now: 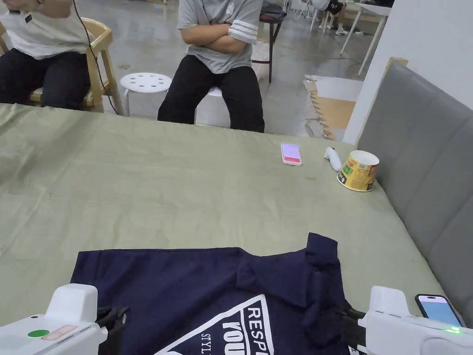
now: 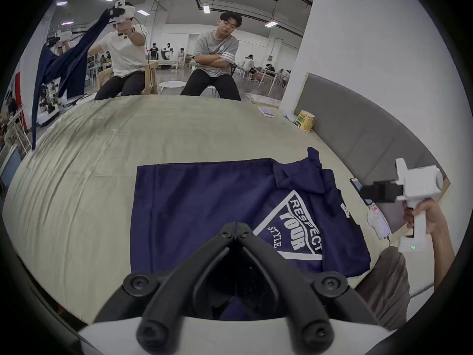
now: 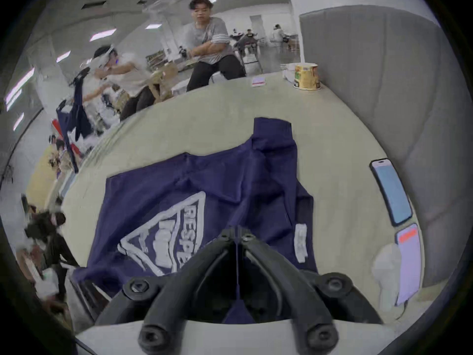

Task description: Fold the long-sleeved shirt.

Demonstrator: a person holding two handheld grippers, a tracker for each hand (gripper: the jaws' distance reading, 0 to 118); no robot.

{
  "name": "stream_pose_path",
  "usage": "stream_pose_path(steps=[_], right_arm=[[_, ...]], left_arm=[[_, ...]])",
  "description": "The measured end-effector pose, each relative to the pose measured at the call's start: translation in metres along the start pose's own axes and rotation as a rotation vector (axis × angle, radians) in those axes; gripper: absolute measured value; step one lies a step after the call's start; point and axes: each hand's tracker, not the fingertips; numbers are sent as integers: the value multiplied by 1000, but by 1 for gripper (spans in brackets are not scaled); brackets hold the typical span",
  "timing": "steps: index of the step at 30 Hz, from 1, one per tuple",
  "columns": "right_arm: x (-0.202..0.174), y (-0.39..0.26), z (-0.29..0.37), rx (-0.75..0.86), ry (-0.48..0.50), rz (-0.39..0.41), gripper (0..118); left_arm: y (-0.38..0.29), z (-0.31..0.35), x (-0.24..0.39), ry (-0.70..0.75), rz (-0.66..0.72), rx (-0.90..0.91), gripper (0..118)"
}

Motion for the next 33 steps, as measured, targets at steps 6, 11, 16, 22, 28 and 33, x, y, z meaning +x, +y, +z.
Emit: stream_pose_path(steps=[6, 11, 16, 22, 28, 33], right_arm=[[0, 10, -1, -21, -27, 52, 0], [-6, 82, -29, 37, -41, 111, 0], [-8, 154, -100, -46, -76, 149, 95], [-6, 185, -196, -221, -174, 174, 89], [-2, 176, -260, -371, -250, 181, 70], [-6, 171, -257, -364, -221, 180, 51]], left_arm=[[2, -5, -1, -3, 14, -4, 5], [4, -22, -6, 9, 17, -30, 5], [6, -36, -10, 19, 26, -54, 5], [2, -46, -15, 33, 42, -89, 5], [-1, -46, -24, 67, 65, -101, 4], [-3, -53, -34, 91, 65, -124, 5]])
